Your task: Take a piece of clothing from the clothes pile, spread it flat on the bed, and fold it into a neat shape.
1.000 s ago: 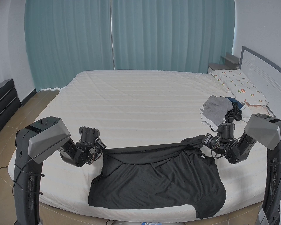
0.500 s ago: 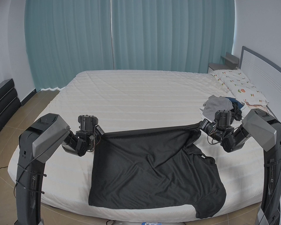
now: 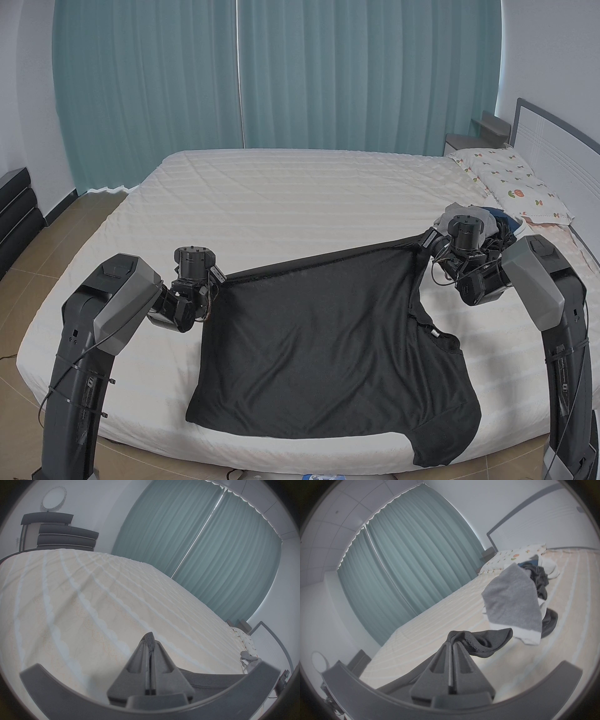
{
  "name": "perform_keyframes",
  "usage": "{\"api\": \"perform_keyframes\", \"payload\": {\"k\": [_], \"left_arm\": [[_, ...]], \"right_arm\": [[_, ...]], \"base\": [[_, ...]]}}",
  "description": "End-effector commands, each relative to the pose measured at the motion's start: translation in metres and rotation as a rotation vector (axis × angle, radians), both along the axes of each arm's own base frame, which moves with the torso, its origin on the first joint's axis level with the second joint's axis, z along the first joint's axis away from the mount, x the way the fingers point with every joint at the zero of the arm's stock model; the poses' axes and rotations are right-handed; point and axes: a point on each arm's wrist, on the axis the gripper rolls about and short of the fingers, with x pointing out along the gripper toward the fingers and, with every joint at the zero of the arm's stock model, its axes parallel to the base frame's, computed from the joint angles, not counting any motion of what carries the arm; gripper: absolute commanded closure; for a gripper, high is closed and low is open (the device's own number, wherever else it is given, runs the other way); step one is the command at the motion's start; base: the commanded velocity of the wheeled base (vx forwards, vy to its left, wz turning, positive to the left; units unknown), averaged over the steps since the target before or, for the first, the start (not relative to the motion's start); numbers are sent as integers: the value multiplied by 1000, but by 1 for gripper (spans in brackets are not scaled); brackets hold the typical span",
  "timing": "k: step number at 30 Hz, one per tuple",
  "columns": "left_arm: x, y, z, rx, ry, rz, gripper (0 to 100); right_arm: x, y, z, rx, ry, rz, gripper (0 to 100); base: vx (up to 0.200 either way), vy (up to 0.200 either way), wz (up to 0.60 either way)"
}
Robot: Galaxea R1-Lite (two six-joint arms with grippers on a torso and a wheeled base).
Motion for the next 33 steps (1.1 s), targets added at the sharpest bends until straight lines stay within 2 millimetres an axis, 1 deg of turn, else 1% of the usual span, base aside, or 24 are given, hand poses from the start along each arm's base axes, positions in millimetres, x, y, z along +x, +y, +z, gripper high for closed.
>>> {"api": "perform_keyframes", "payload": {"k": [1,4,5,9,12,13,14,18,20,21,22,24,27,29,32,33], "left_arm": [[6,0,-7,7,-6,3,100],[5,-1,-8,14,-3,-2,100],[7,0,-9,40,-3,-13,100],[16,-3,-22,53,-8,-16,100],[18,-3,-31,55,-2,-14,100],[17,-4,-34,58,0,-11,100],[17,-5,-39,65,4,1,100],[15,-4,-46,82,23,22,100],[15,-3,-50,92,34,21,100],[15,-3,-51,91,32,21,0],[15,-3,-51,93,30,22,0],[15,-2,-48,93,26,27,0],[15,3,-45,92,25,38,0],[16,8,-36,88,14,52,0],[8,15,-21,78,22,70,0],[8,15,-21,78,22,70,0]], "right_arm": [[15,-15,-20,-58,19,-65,100],[17,-18,-21,-66,15,-70,100],[19,-21,-20,-84,9,-65,100],[23,-17,-37,-109,32,-53,100],[27,-14,-51,-115,43,-47,100],[27,-14,-57,-118,52,-45,0],[27,-14,-63,-123,69,-40,0],[25,-13,-85,-121,104,-8,0],[23,-13,-87,-121,115,-6,0],[22,-13,-88,-121,121,-6,0],[19,-13,-87,-119,128,-4,0],[14,-15,-76,-111,120,0,0],[2,-17,-60,-96,114,49,0],[-8,-18,-46,-89,102,88,0],[-25,-16,-38,-98,124,148,0],[-25,-16,-38,-98,124,148,0]], "base": [[0,0,0],[0,0,0],[0,0,0],[0,0,0],[0,0,0],[0,0,0],[0,0,0],[0,0,0],[0,0,0],[0,0,0],[0,0,0],[0,0,0],[0,0,0],[0,0,0],[0,0,0],[0,0,0]]}}
